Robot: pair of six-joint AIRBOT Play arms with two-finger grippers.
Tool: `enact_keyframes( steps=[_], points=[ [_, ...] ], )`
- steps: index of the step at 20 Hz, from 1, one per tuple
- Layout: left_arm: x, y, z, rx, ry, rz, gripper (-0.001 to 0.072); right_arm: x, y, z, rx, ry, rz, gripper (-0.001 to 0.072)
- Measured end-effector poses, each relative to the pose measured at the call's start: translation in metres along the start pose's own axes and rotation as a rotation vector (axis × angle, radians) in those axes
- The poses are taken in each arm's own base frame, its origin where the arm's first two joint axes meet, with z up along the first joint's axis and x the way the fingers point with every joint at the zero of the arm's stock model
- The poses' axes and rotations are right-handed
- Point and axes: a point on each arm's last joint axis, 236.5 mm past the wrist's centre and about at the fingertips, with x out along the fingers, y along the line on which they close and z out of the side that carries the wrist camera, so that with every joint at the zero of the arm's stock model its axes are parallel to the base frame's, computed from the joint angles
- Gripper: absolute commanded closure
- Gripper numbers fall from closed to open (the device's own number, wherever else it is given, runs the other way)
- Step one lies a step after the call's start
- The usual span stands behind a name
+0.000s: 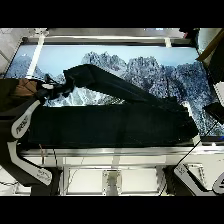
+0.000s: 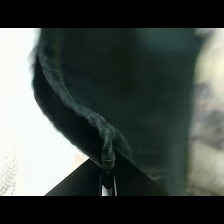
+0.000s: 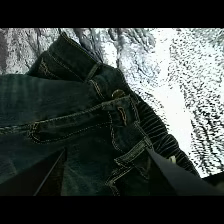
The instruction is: Fold the clothes and pants, and hang the long-sleeved shirts on hangers.
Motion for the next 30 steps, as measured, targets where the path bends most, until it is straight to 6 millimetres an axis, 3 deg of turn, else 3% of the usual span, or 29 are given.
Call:
enact_keyframes(
  steps=[3,6,9,12,15,19,22,26,30],
  points=[
    [-0.046,-0.019,0.046,0.103,-0.073,-0.023,0.0684,-0.003,-0.006,0.001,-0.019,0.005,-0.032,0.0174],
    [-0.098,-0.026,0.073,0.230,-0.092,-0.002,0.0684,-0.002,-0.009,0.002,-0.021,0.005,-0.039,0.0173],
    [-0.143,-0.006,0.090,0.316,-0.089,0.103,0.0684,0.001,-0.010,0.002,-0.013,0.013,-0.033,0.0173],
    [-0.173,0.025,0.098,0.358,-0.070,0.241,0.0684,0.015,-0.006,0.000,0.003,0.039,0.004,0.0174],
    [-0.185,0.042,0.099,0.369,-0.055,0.317,0.0683,0.052,0.015,-0.002,-0.022,0.116,0.089,0.0173],
    [-0.191,0.050,0.097,0.376,-0.042,0.358,0.0683,0.116,0.053,0.019,-0.116,0.226,0.180,0.0171],
    [-0.192,0.052,0.095,0.377,-0.033,0.371,0.0683,0.160,0.069,0.029,-0.177,0.298,0.195,0.0171],
    [-0.193,0.054,0.094,0.375,-0.026,0.380,0.0683,0.203,0.072,0.031,-0.214,0.363,0.193,0.0173],
    [-0.193,0.055,0.093,0.376,-0.023,0.383,0.0683,0.222,0.069,0.020,-0.228,0.419,0.193,0.0201]
  ],
)
